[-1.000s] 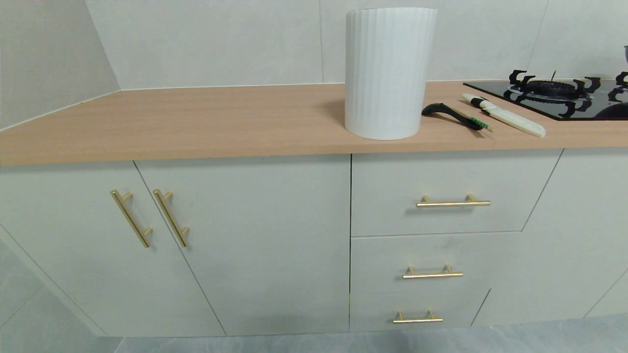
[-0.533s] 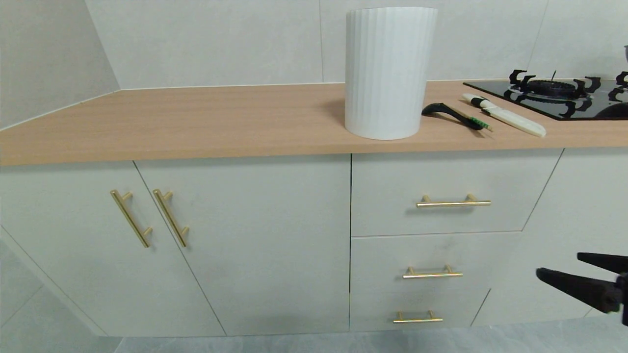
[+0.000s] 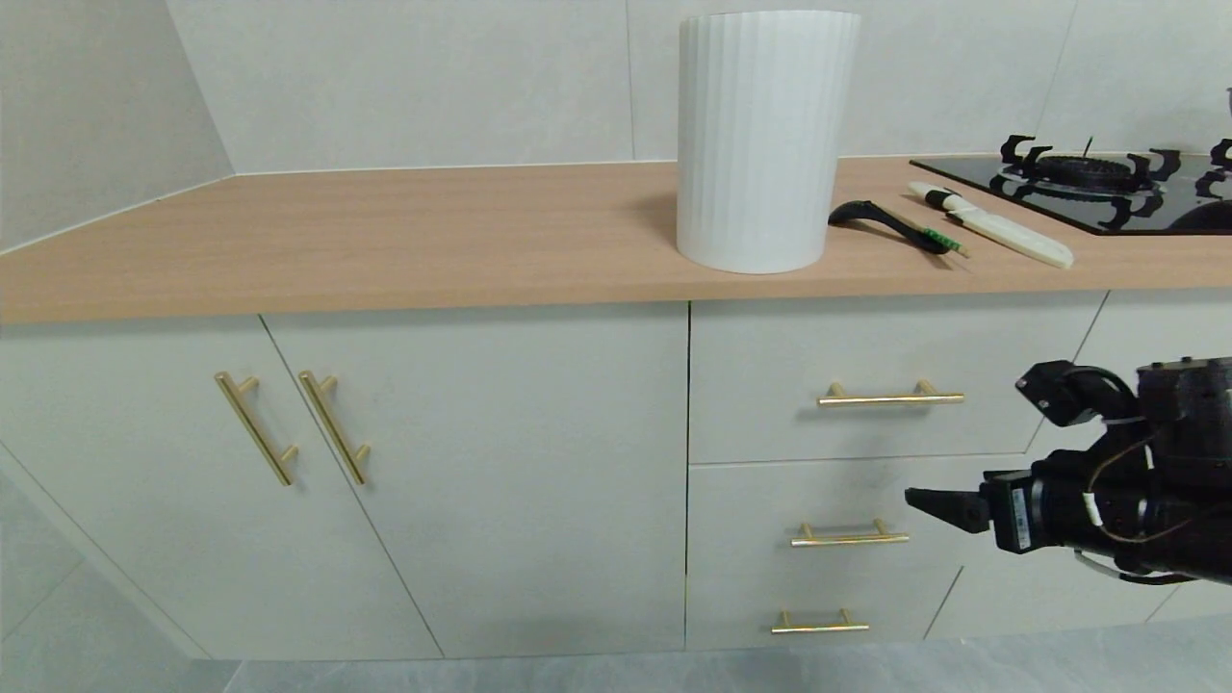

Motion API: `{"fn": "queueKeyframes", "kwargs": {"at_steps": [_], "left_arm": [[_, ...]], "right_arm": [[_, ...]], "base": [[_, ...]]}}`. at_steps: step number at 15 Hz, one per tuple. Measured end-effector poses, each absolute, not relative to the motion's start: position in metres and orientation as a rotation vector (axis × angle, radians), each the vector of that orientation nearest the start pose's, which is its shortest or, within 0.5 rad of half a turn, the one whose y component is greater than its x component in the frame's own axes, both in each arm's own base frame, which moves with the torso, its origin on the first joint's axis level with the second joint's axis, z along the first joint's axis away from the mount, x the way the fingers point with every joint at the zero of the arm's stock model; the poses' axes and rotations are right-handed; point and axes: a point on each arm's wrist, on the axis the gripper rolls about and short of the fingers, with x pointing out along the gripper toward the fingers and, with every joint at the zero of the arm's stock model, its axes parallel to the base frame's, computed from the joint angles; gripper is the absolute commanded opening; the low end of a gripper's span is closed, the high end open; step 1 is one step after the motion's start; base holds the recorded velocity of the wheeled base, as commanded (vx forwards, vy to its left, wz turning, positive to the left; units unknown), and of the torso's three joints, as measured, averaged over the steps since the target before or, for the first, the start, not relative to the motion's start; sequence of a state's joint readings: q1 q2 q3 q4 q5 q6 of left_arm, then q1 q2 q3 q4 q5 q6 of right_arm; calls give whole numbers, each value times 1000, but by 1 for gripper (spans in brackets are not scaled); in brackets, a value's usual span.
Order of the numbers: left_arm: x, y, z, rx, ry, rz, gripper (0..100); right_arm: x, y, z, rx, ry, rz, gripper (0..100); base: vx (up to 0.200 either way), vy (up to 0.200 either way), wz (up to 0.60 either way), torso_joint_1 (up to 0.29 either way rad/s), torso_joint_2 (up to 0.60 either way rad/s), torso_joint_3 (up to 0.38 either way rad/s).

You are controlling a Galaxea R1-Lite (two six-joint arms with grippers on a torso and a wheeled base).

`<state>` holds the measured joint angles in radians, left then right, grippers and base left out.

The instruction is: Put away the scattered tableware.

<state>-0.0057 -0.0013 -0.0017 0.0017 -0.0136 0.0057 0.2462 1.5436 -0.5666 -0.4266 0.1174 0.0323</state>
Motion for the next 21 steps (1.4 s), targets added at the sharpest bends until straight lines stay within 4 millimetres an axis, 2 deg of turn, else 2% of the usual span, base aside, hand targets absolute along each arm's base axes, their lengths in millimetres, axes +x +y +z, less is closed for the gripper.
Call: {"fn": "queueKeyframes", "kwargs": {"at_steps": [7, 15, 21], "left_arm": [[-23, 0, 76, 6, -1, -20, 100], [-23, 0, 76, 6, -1, -20, 100], [-23, 0, 76, 6, -1, -19, 100]], "right_arm": [[268, 81, 82, -61, 677, 271, 100], [307, 90, 15, -51, 611, 134, 100], [321, 91, -14, -51, 573, 86, 100]], "base": [[0, 0, 0, 0, 0, 0], [0, 0, 0, 0, 0, 0], [0, 0, 0, 0, 0, 0]]}}
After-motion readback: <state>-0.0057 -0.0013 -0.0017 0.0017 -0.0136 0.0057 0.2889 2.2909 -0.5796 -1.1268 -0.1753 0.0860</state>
